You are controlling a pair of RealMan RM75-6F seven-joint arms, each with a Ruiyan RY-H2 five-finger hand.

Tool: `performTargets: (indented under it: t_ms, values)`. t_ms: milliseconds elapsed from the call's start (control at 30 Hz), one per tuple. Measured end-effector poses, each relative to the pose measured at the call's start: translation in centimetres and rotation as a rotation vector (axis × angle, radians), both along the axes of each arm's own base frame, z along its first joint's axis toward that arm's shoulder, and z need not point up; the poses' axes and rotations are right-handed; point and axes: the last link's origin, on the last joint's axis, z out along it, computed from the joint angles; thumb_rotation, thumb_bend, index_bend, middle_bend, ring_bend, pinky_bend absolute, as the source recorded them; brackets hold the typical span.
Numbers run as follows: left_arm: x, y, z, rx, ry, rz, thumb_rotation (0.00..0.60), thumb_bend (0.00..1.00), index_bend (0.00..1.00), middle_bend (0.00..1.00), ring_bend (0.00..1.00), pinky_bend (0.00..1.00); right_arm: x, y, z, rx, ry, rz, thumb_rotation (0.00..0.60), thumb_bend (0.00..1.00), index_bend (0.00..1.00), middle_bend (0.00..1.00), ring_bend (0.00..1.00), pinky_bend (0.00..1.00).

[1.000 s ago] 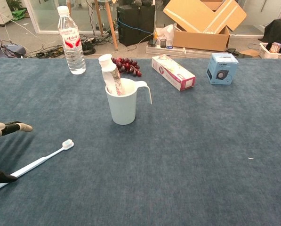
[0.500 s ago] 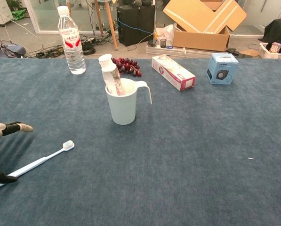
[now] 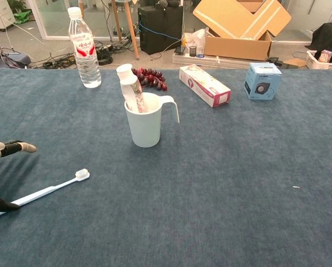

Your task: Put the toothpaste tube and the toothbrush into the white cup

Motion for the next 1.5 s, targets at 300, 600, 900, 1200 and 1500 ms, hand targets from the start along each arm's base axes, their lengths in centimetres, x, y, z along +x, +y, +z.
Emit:
performTargets:
  t_ms: [300, 600, 900, 1200, 1500]
  values:
    - [-0.4, 0.6, 0.1, 0.025, 0.011, 0.004, 0.600, 0.00, 0.00, 0.00, 0.00, 0.02, 0.0, 0.0, 0.0, 0.000, -0.001, 0.000, 0.600, 0.02, 0.14, 0.13, 0.11, 0.37]
    - [-0.3, 0.8, 0.2, 0.050, 0.005, 0.003, 0.600, 0.00, 0.01, 0.00, 0.00, 0.02, 0.0, 0.0, 0.1, -0.003, -0.002, 0.002, 0.600, 0.02, 0.15, 0.13, 0.11, 0.37]
    - [1.3, 0.0, 0.0, 0.004, -0.075, -0.005, 0.600, 0.00, 0.36, 0.00, 0.00, 0.02, 0.1, 0.0, -0.1, 0.001, -0.001, 0.002, 0.600, 0.02, 0.15, 0.13, 0.11, 0.37]
    - [1.2, 0.1, -0.8, 0.000, -0.058, -0.030, 0.600, 0.00, 0.39, 0.00, 0.00, 0.02, 0.0, 0.1, 0.2, -0.006, -0.005, 0.001, 0.600, 0.02, 0.15, 0.13, 0.11, 0.37]
    - [1.2, 0.1, -1.4, 0.002, -0.055, -0.055, 0.600, 0.11, 0.39, 0.00, 0.00, 0.02, 0.0, 0.1, 0.2, -0.006, -0.005, 0.002, 0.600, 0.02, 0.14, 0.13, 0.11, 0.37]
